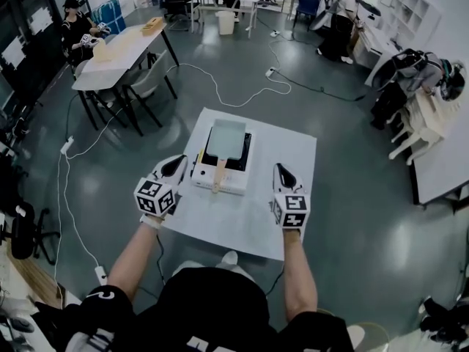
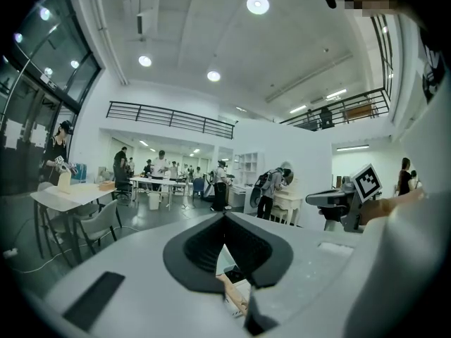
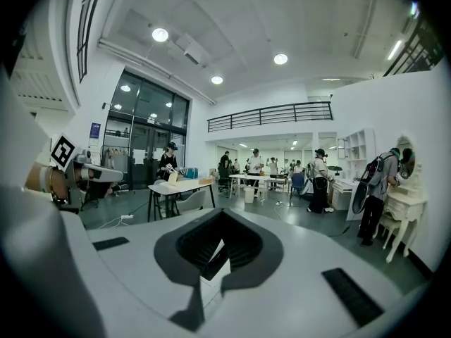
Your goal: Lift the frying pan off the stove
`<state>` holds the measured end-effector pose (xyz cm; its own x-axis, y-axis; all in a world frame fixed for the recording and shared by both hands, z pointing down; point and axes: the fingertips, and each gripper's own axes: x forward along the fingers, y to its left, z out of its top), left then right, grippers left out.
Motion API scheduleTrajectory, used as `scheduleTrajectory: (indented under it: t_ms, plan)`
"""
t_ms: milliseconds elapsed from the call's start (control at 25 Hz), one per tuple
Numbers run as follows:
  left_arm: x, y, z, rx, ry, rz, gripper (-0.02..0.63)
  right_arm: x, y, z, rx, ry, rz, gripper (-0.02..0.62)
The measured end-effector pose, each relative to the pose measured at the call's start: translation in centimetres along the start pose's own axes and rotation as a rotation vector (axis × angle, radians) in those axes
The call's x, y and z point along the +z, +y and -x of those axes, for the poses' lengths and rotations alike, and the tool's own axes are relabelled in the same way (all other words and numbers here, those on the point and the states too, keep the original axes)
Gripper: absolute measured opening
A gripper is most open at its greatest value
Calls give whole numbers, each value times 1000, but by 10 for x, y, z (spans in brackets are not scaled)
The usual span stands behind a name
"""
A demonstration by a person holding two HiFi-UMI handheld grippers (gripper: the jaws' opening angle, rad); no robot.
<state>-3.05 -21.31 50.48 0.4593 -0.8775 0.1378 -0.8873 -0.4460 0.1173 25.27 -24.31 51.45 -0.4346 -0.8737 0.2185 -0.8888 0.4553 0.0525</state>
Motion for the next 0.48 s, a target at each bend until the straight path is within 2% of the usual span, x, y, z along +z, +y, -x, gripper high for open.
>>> scheduleTrajectory:
  t_ms: [480]
  plan:
    - [4,0,-23,-12,-6,-2,-2,3,-10,-10,-2,-5,5,-6]
